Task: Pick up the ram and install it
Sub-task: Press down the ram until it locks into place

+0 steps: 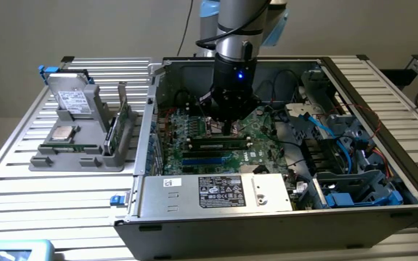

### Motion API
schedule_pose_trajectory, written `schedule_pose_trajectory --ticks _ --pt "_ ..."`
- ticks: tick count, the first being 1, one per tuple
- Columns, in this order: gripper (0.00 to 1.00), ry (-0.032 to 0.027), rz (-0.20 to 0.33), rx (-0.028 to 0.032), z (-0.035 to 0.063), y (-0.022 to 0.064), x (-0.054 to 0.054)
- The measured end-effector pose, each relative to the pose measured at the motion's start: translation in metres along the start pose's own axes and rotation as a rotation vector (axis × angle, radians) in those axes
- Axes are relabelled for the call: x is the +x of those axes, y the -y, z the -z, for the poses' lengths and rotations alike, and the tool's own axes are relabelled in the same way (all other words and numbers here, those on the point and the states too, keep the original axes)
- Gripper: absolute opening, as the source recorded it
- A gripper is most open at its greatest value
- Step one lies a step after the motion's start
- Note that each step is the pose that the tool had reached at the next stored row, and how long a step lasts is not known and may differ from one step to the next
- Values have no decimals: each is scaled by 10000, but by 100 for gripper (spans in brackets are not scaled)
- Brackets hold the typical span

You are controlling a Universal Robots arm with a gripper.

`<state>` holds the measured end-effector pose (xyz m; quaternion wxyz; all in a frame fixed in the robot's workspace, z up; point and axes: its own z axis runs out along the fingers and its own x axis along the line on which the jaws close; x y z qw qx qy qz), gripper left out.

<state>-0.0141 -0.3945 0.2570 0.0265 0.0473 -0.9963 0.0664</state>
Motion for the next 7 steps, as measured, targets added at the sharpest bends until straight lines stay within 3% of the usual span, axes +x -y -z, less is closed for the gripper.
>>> schedule_pose_trajectory --ticks 7 --pt "11 0 0 0 0 0 0"
